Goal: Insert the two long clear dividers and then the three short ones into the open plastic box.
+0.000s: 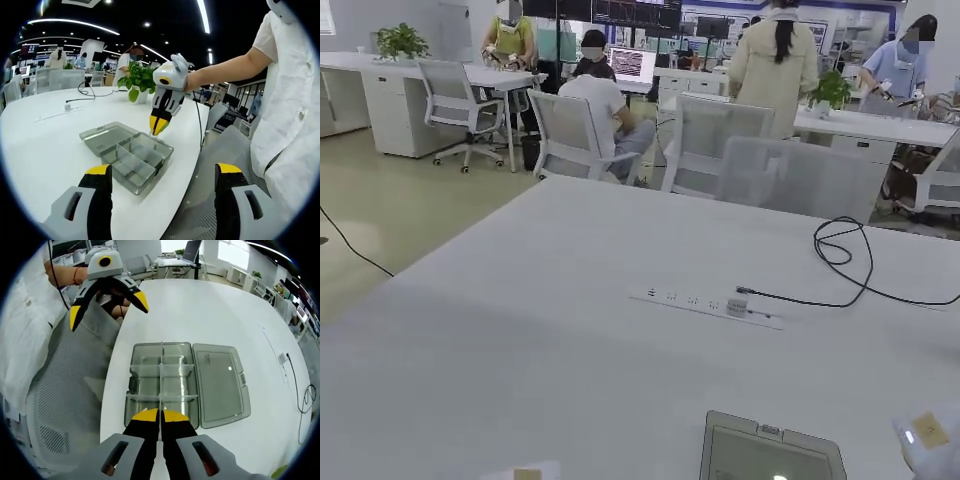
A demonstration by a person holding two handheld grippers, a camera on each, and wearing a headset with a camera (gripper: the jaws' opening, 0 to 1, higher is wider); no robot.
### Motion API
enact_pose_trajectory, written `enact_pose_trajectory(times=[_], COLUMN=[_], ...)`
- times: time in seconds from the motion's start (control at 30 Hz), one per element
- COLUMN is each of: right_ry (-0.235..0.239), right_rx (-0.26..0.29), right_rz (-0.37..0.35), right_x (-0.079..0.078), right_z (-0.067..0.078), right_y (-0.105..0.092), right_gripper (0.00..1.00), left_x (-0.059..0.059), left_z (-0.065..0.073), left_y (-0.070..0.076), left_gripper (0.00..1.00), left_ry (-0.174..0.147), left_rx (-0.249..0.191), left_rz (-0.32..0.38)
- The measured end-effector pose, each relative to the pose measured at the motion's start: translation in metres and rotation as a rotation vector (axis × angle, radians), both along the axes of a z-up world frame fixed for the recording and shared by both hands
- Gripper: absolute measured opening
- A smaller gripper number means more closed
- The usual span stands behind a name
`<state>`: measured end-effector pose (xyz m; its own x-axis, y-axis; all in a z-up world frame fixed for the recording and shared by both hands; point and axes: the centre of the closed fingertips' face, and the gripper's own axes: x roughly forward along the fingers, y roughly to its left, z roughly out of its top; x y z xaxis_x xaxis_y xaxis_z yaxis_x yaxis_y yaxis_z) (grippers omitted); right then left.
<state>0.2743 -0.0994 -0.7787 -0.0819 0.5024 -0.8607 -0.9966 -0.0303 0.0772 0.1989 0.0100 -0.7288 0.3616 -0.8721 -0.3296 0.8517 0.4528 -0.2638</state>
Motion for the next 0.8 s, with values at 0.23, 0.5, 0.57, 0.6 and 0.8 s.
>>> enact_pose_trajectory(times=[0.23, 0.5, 0.57, 0.6, 0.8], right_ry=[-0.019, -0.036, -0.042, -0.044, -0.058], right_rx=[0.025, 0.040, 0.040, 0.038, 0.022], right_rz=[0.003, -0.004, 0.000, 0.002, 0.019], right_x=[-0.002, -0.001, -0.001, -0.001, -0.001], right_z=[-0.002, -0.010, -0.014, -0.015, -0.026], right_y=[0.000, 0.001, 0.002, 0.002, 0.003], right_gripper=[0.03, 0.03, 0.03, 0.03, 0.03], left_x=[-0.002, -0.002, -0.002, -0.002, -0.003], left_z=[0.000, 0.001, 0.000, 0.000, 0.000], left_y=[-0.001, 0.000, 0.001, 0.001, 0.001], left_gripper=[0.85, 0.86, 0.86, 0.86, 0.88], left_ry=[0.001, 0.002, 0.003, 0.004, 0.000], left_rx=[-0.003, 0.000, 0.002, 0.001, 0.009], left_rz=[0.000, 0.002, 0.004, 0.005, 0.000])
